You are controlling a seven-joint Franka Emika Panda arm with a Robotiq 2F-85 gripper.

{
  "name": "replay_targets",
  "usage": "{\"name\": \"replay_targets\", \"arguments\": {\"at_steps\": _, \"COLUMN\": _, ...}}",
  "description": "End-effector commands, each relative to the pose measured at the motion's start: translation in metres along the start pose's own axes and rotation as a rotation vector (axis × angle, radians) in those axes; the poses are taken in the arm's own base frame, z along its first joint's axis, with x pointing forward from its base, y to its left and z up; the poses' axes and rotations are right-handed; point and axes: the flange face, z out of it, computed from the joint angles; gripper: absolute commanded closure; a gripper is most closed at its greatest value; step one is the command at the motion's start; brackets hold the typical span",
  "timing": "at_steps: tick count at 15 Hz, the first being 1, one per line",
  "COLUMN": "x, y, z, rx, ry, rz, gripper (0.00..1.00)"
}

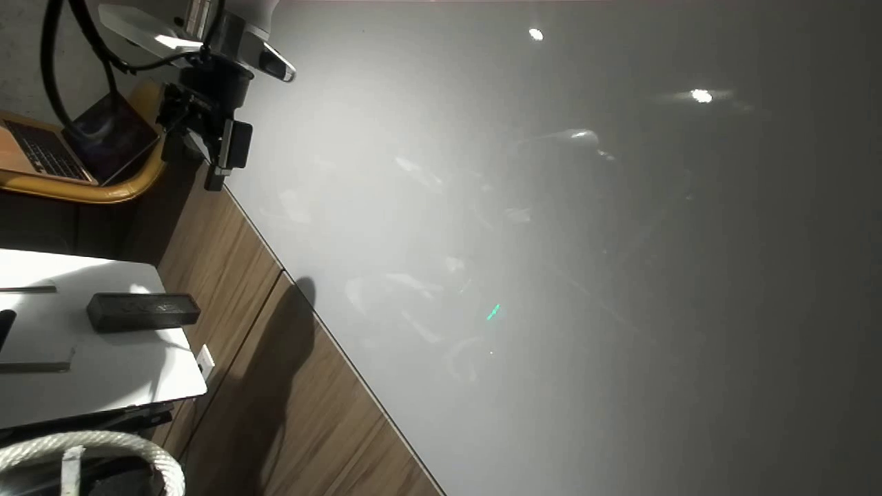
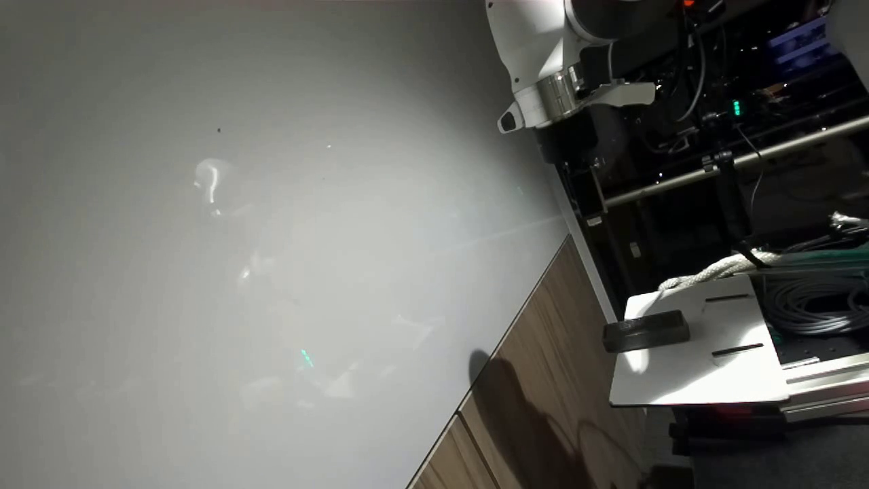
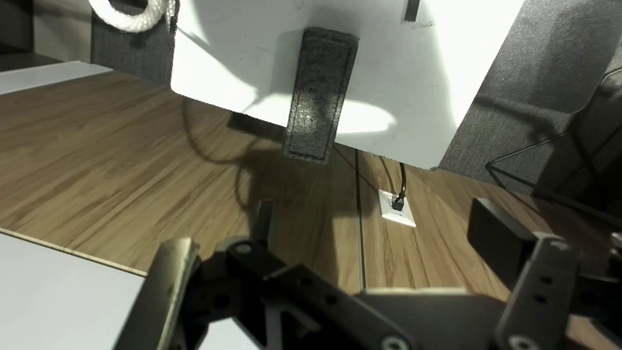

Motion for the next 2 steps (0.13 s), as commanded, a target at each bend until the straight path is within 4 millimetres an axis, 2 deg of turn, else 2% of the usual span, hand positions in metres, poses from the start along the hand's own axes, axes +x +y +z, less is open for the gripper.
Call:
{"name": "replay_targets", "arguments": {"at_steps": 1, "x": 0.0001, "y": 0.0000, "z": -0.0005, "rx": 0.000, "ry": -0.001, "rz": 0.000, "gripper": 0.00}}
{"name": "replay_targets", "arguments": {"at_steps": 2, "x": 0.0001, "y": 0.0000, "z": -0.0005, "rx": 0.000, "ry": -0.001, "rz": 0.000, "gripper": 0.00}}
